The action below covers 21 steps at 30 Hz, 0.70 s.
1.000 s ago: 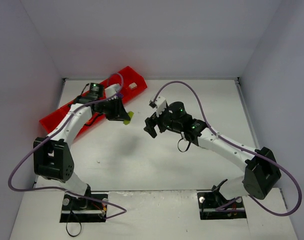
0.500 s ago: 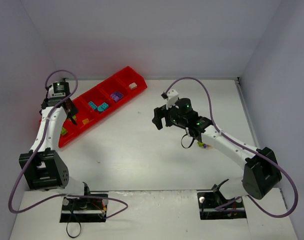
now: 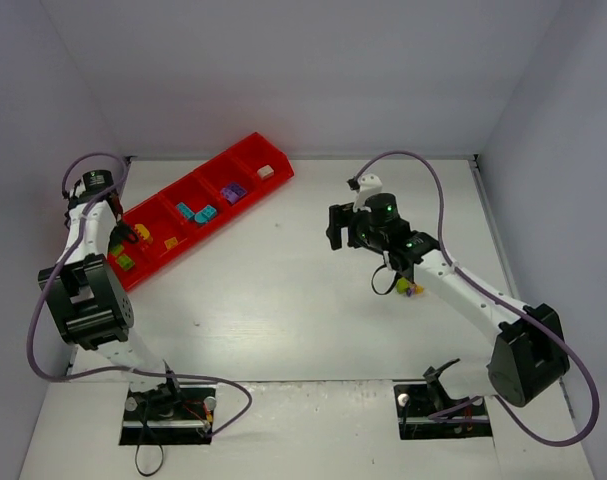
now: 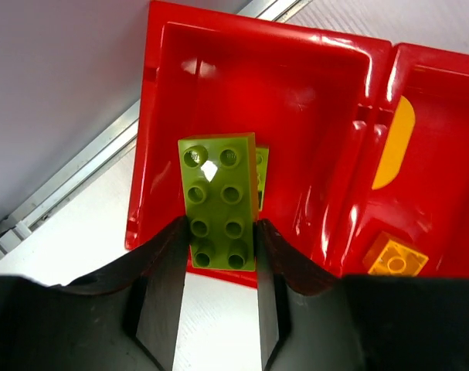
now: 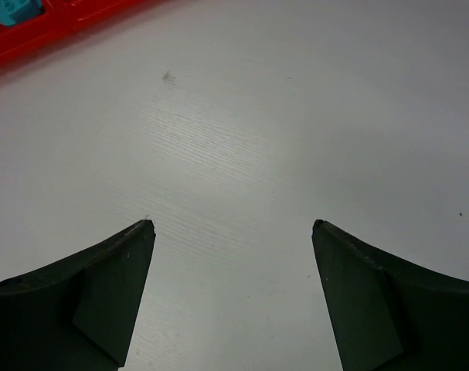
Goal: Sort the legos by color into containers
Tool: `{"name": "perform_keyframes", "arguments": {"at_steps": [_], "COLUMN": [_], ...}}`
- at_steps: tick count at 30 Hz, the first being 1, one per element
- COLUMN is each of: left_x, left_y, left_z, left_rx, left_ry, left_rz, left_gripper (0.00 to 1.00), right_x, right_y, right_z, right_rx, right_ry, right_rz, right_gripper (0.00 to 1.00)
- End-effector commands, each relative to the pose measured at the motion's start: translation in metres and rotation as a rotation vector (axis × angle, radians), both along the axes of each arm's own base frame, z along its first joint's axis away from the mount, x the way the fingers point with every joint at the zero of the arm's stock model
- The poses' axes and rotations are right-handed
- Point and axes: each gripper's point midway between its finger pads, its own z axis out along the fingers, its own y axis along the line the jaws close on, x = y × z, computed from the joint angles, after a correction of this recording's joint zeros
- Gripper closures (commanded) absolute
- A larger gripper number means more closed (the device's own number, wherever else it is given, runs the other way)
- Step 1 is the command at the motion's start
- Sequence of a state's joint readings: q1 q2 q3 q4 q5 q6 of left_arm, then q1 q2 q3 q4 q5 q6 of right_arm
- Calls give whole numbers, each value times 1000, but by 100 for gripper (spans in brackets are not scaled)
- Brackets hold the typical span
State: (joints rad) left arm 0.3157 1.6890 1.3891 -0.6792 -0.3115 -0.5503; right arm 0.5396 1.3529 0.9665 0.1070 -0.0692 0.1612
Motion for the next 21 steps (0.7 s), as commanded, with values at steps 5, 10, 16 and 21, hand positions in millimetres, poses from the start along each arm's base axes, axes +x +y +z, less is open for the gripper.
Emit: {"name": "perform_keyframes", "arguments": {"at_steps": [5, 10, 16, 21], "left_x": [21, 21, 34, 42], "left_y": [9, 5, -35, -125], "left_z": [25, 28, 53, 86], "left_rx": [19, 3, -108, -155], "left_ry": [-89, -111, -265, -332], "left_rz": [-8, -17, -136, -406], "left_gripper": [49, 39, 36, 36], "right_x": [13, 5, -18, -37], "right_y": [-64, -119, -169, -187], "right_z": [2, -28, -63, -89], "right_rx": [28, 60, 70, 20], "right_ry": [50, 175, 315, 400], "right_rz": [-349, -581, -828, -933], "right_gripper": [22, 26, 28, 29]}}
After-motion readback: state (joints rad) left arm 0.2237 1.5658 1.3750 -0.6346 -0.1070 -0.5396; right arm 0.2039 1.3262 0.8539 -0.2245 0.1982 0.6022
